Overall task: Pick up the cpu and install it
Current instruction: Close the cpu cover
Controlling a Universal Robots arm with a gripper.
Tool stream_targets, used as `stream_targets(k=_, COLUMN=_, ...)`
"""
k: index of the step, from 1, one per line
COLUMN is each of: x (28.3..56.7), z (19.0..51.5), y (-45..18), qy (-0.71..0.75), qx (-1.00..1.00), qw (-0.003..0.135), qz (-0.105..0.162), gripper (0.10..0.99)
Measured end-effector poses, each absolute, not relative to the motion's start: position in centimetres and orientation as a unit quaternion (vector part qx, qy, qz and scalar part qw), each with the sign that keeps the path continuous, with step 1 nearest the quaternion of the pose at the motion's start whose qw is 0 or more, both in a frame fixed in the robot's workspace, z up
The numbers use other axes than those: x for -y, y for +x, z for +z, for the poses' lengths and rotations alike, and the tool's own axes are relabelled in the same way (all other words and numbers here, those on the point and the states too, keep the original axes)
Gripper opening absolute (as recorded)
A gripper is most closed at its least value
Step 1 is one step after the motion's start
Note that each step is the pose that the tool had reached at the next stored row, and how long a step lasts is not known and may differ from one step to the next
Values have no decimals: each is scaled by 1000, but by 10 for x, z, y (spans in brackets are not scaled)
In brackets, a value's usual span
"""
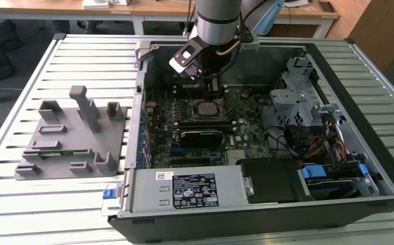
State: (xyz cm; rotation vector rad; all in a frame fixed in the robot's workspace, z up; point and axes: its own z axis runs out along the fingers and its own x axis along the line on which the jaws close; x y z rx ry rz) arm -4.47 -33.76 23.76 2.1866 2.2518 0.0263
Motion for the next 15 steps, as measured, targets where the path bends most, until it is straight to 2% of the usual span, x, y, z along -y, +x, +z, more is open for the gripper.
stream_targets(k=15, x=338, z=262, y=-45, qy=697, qx=-717, qw=1, qz=8, gripper=106)
